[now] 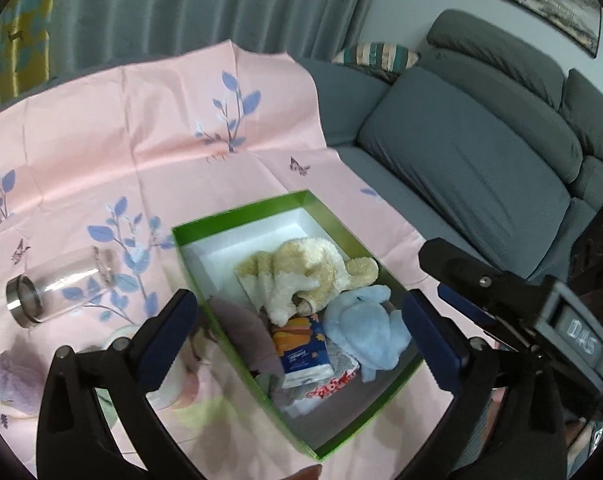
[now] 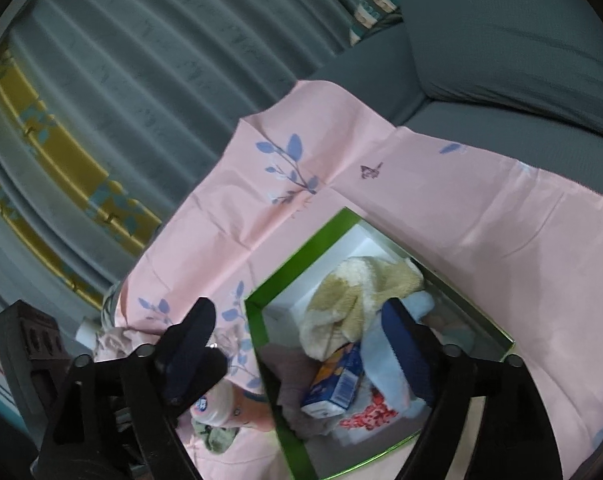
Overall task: Organize soft objects
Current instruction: 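Open the right gripper to release the fluffy towel in the box, then return the right gripper to the pile and grasp the purple mesh sponge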
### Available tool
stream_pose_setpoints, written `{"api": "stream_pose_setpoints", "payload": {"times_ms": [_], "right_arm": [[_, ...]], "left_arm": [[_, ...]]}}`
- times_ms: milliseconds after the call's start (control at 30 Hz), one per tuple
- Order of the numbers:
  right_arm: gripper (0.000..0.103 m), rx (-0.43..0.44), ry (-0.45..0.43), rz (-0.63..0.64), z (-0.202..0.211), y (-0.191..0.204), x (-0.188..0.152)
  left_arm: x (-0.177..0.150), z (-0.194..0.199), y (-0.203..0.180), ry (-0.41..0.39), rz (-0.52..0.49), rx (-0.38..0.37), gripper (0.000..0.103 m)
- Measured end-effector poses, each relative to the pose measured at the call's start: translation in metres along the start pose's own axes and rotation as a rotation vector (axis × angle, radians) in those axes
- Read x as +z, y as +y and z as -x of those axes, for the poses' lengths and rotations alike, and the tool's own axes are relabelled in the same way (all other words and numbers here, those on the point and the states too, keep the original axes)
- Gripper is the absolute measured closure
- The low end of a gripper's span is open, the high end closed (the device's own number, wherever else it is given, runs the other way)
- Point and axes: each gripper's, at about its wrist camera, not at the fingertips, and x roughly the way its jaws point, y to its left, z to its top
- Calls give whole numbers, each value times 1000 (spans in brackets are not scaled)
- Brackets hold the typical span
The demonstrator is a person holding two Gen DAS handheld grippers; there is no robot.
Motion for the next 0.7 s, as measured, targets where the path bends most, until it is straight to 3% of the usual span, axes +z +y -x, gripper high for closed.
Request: {"api": "stream_pose_setpoints", "payload": {"times_ms": [300,400,533,700], "right_arm": [[10,-58,-14,105,6,35,-10],[8,-60,-15,144,7,47,-15],[8,-77,-10,205,8,65,-22],[7,-108,12,288,0,90,-34]], "left_arm": [[-17,67,47,-105,101,21,1],[-30,93,73,-158,167,45,1],[-52,120,109,-169,255,72,1],[-98,144,153,-181,314,208,1]]}}
